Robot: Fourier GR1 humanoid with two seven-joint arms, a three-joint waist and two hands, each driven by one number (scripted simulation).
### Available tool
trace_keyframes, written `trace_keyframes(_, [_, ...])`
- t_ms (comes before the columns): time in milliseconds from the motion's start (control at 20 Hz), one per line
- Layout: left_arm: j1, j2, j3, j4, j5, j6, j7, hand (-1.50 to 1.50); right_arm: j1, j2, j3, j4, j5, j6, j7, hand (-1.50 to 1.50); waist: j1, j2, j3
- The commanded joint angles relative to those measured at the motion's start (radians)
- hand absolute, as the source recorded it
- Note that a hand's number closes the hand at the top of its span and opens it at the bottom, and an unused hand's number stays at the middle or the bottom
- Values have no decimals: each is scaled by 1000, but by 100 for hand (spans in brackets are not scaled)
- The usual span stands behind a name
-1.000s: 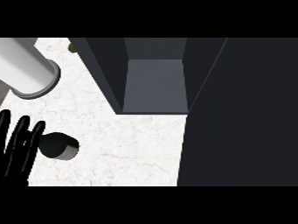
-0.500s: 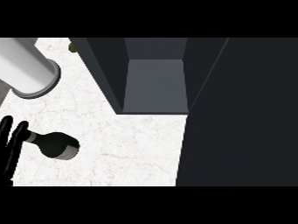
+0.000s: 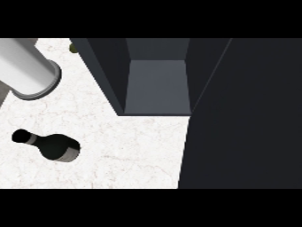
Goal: Pick up the wine, place it into the cabinet and close the cabinet
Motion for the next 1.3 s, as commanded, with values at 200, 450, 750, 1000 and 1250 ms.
trace_keyframes(200, [10, 14, 204, 60, 165, -49, -34, -150, 8, 13, 36, -142, -24, -23, 113, -150, -3, 0, 0])
trace_keyframes(450, [-28, 58, 331, 299, 231, -173, -165, -150, -39, 11, -49, -49, -83, 0, 44, -150, -3, 2, 0])
trace_keyframes(750, [-72, 85, 359, 495, 222, -234, -192, -150, -130, 29, 9, 0, -1, -31, 96, -150, -2, 3, 0])
trace_keyframes(1000, [-114, 101, 379, 629, 186, -265, -238, -150, -70, 50, 61, -69, 46, -45, 106, -150, -6, 2, 0])
trace_keyframes(1250, [-140, 101, 360, 794, 128, -320, -322, -150, -91, 25, -18, -75, -41, -22, 122, -150, -7, 2, 0])
